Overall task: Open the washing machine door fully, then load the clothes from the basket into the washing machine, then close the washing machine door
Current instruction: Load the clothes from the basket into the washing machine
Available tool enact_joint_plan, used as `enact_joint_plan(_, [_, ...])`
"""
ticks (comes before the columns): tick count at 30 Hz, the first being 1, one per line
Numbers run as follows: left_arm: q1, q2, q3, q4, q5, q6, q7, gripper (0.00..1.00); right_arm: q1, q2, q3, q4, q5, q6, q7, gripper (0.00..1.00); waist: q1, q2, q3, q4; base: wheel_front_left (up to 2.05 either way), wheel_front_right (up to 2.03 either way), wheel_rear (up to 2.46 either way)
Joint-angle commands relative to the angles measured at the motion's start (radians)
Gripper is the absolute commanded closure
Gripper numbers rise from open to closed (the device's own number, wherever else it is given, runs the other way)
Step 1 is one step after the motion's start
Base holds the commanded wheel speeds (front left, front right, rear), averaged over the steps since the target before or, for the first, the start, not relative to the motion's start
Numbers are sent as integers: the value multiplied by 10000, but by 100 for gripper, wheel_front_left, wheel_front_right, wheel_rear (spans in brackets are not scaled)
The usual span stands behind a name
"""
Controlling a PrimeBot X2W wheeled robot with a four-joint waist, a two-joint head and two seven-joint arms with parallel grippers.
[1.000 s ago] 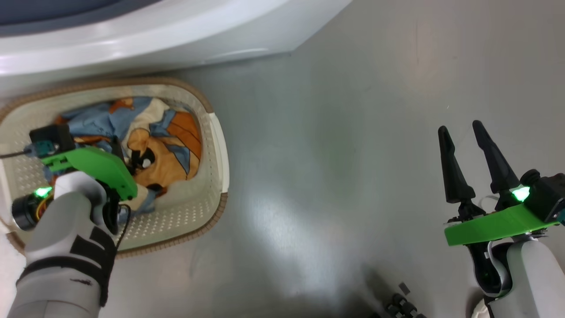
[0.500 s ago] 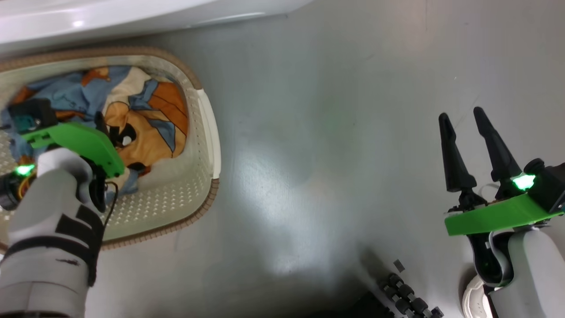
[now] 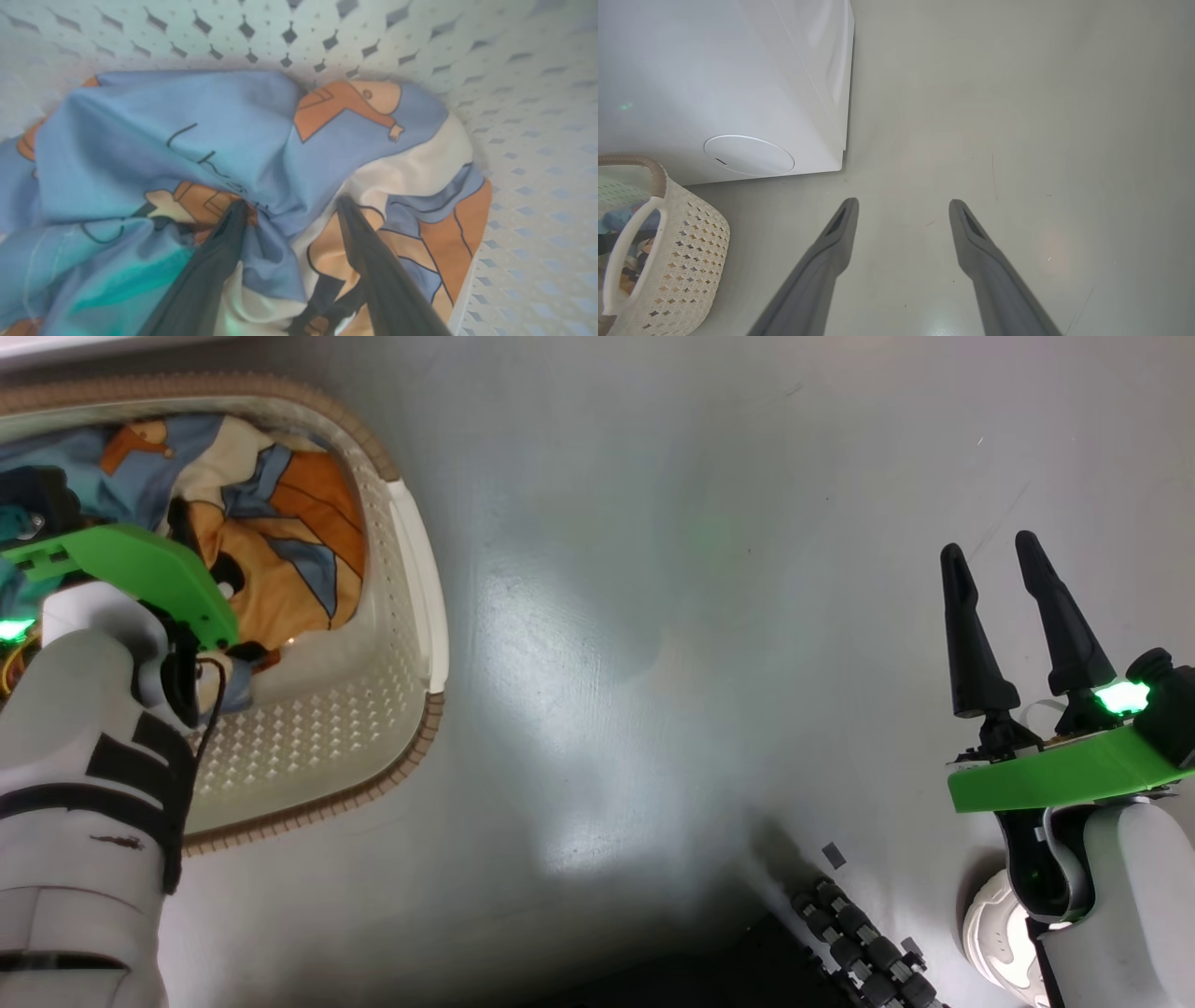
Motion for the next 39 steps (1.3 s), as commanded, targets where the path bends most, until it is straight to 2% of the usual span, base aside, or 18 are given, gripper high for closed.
enact_joint_plan(1, [252,276,54,-32,-22,94,21,0,334,-144,130,-192,161,25,-48,0,0,0,38,31,0,0,0])
enact_joint_plan(15, [-46,131,-158,-8,-45,278,-36,0,524,-407,-218,-585,241,25,-48,0,0,0,340,86,0,0,0])
enact_joint_plan(16, [-60,126,-177,-7,-42,292,-68,13,541,-419,-233,-600,241,25,-48,0,0,0,359,101,0,0,0])
enact_joint_plan(18, [-69,69,-224,-5,-33,318,-142,56,578,-445,-280,-621,246,25,-48,0,0,0,374,149,0,0,0])
enact_joint_plan(19, [-72,30,-249,-4,-27,334,-193,72,598,-460,-310,-629,248,25,-48,0,0,0,376,179,0,0,0])
enact_joint_plan(20, [-72,-2,-265,-4,-33,335,-243,100,610,-476,-336,-634,249,25,-48,0,0,0,374,209,0,0,0])
enact_joint_plan(27, [155,-222,-270,0,-179,277,-730,100,619,-615,-485,-662,225,25,-48,0,0,0,82,459,0,0,0])
enact_joint_plan(39, [1310,-625,-246,-130,-422,-86,-1375,100,1006,-655,-407,-414,176,25,-48,0,0,0,-1458,1032,0,0,0])
